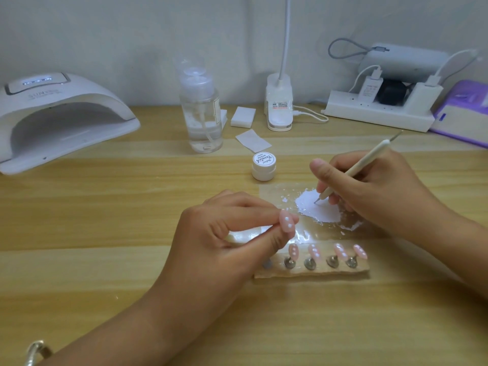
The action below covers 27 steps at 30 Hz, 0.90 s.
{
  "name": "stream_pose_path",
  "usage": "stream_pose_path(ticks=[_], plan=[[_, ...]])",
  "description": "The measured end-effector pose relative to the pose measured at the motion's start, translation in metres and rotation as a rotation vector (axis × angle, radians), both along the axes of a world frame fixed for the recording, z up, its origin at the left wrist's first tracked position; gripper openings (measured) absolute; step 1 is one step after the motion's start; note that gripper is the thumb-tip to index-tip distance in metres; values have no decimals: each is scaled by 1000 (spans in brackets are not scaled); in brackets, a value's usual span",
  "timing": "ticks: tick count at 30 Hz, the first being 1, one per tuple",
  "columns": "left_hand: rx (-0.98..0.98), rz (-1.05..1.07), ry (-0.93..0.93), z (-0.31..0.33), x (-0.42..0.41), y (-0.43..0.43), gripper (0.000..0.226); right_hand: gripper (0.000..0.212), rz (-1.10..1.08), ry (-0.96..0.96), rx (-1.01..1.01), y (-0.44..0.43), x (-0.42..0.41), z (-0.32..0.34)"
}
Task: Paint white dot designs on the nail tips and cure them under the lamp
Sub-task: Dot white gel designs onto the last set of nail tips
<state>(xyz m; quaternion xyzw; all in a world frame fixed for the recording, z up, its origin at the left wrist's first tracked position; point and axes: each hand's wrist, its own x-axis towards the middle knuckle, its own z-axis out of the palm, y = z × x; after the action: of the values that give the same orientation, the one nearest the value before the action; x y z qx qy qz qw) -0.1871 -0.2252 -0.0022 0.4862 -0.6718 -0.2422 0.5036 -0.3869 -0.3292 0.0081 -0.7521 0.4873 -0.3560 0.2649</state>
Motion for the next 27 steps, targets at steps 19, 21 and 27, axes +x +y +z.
stream_pose_path(ticks=[19,21,27], plan=[[6,-3,12,0,-1,0,8,40,22,-201,-126,2,-1,7],[6,-2,11,0,-1,0,7,40,25,-202,-130,3,0,8],[-2,3,-5,0,-1,-1,9,40,35,-230,-136,5,1,9]])
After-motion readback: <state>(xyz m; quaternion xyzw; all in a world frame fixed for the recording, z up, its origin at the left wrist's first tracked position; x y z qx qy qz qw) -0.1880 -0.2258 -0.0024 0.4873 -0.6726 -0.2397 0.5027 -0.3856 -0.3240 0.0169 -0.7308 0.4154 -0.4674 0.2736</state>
